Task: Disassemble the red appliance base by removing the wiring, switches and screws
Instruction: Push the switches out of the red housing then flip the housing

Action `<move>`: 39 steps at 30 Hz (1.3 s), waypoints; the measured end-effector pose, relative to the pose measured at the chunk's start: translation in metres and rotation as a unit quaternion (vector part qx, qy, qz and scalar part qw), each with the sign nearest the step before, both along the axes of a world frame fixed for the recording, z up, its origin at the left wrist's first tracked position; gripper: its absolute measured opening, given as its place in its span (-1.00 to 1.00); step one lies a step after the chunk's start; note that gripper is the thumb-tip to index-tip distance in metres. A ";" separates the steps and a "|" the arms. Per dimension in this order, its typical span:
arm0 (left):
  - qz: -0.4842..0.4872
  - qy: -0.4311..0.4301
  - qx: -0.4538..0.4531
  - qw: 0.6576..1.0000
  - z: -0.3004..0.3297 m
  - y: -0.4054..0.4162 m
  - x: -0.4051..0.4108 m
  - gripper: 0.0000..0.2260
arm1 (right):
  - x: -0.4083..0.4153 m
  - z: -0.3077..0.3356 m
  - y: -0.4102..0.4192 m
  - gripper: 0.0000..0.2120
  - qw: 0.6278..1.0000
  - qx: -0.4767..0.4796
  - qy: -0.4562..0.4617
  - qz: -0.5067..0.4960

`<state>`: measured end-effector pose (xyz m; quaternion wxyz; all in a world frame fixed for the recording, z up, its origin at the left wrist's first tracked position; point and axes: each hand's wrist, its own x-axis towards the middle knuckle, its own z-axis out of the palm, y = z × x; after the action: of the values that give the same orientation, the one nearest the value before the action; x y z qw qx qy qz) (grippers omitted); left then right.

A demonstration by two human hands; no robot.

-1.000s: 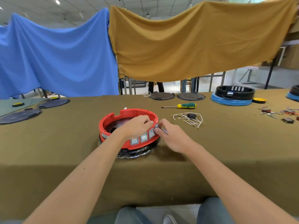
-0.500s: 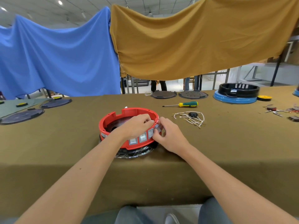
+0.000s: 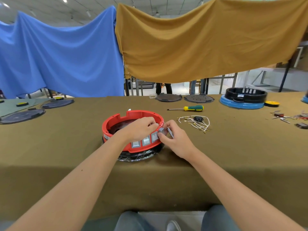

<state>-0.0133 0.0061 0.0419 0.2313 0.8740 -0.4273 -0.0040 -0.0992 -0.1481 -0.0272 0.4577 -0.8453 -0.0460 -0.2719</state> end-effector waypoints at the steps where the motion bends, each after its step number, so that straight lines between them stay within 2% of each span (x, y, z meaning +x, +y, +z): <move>1: -0.001 -0.002 -0.001 1.000 0.000 0.000 0.000 -0.72 | 0.001 0.000 0.000 -0.81 1.000 0.001 0.008 0.006; 9: -0.008 -0.005 0.005 1.000 0.000 0.001 0.000 -0.72 | 0.008 0.001 0.002 -0.76 0.998 -0.035 0.041 0.030; 15: -0.009 -0.008 0.012 1.000 0.002 0.000 -0.001 -0.72 | 0.006 0.001 0.001 -0.72 0.999 -0.020 0.016 0.030; 18: -0.003 -0.009 0.003 1.000 0.000 0.001 -0.001 -0.71 | 0.002 0.004 -0.002 -0.78 0.998 0.042 0.035 0.010; 21: 0.006 -0.012 -0.003 1.000 -0.001 0.001 0.000 -0.71 | -0.001 0.010 -0.003 -0.83 0.976 0.209 0.059 0.028; 23: 0.011 -0.018 -0.013 1.000 -0.003 0.002 0.001 -0.72 | -0.003 0.014 -0.005 -0.85 0.963 0.259 0.071 0.011; 24: 0.012 -0.020 -0.022 1.000 -0.003 0.003 0.001 -0.72 | -0.005 0.015 -0.007 -0.85 0.965 0.252 0.071 -0.011; 26: 0.011 -0.025 -0.039 0.999 -0.004 0.004 0.000 -0.71 | -0.010 0.015 -0.015 -0.86 0.980 0.177 0.064 -0.072; 29: -0.004 -0.082 -0.054 0.995 -0.006 0.006 -0.002 -0.73 | -0.018 0.012 -0.036 -0.81 0.982 0.077 0.060 -0.160; 32: -0.021 -0.156 -0.051 0.986 -0.011 0.008 -0.001 -0.76 | -0.014 0.013 -0.058 -0.79 0.973 0.053 0.063 -0.217; 35: -0.032 -0.189 -0.048 0.980 -0.012 0.006 0.007 -0.76 | -0.001 0.016 -0.075 -0.73 0.958 0.014 0.076 -0.277; 37: -0.044 -0.205 -0.040 0.977 -0.012 0.005 0.012 -0.76 | 0.006 0.014 -0.084 -0.66 0.945 0.027 0.080 -0.316; 39: -0.055 -0.228 -0.035 0.971 -0.013 0.005 0.017 -0.76 | 0.008 0.009 -0.091 -0.68 0.939 0.061 0.068 -0.332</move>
<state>0.0037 0.0110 0.0291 0.1576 0.8183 -0.5161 0.1980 -0.0914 -0.2387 -0.0184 0.3940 -0.7995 0.2855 -0.3522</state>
